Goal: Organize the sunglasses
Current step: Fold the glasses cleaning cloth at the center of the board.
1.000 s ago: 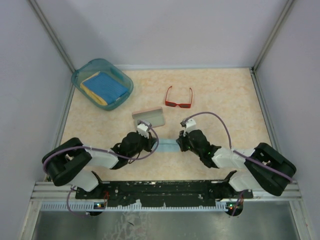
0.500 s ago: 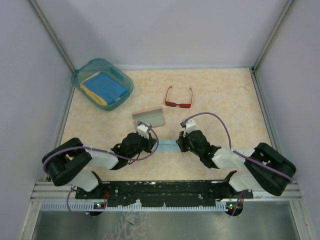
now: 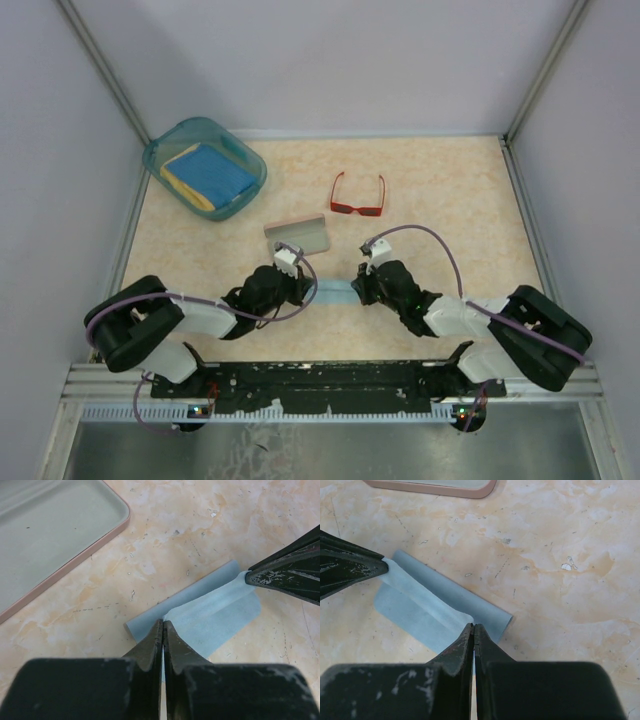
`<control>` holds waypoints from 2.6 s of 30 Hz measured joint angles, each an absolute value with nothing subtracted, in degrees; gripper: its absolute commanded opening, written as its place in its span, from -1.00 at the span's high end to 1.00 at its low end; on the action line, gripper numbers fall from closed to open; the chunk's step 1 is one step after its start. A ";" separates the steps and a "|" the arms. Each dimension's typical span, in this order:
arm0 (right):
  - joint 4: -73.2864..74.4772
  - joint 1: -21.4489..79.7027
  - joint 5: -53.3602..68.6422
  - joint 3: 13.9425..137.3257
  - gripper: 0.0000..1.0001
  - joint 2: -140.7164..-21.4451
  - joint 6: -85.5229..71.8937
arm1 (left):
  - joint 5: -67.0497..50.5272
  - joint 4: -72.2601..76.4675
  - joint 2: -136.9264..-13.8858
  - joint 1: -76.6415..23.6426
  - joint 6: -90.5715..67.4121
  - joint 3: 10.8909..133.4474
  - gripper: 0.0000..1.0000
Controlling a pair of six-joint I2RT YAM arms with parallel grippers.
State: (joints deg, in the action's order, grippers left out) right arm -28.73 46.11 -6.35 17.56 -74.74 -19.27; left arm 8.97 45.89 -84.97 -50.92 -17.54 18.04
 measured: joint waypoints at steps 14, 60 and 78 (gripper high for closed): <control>-28.71 46.11 -6.37 17.56 0.99 -74.74 -19.29 | 8.88 45.84 -85.21 -51.20 -18.31 18.04 0.88; -30.00 46.11 -1.74 13.82 0.56 -73.73 -19.73 | 6.79 45.93 -84.36 -51.72 -19.68 15.22 0.29; -29.69 46.39 0.99 12.71 0.48 -68.88 -19.77 | 7.05 44.93 -76.29 -51.77 -19.79 12.69 0.28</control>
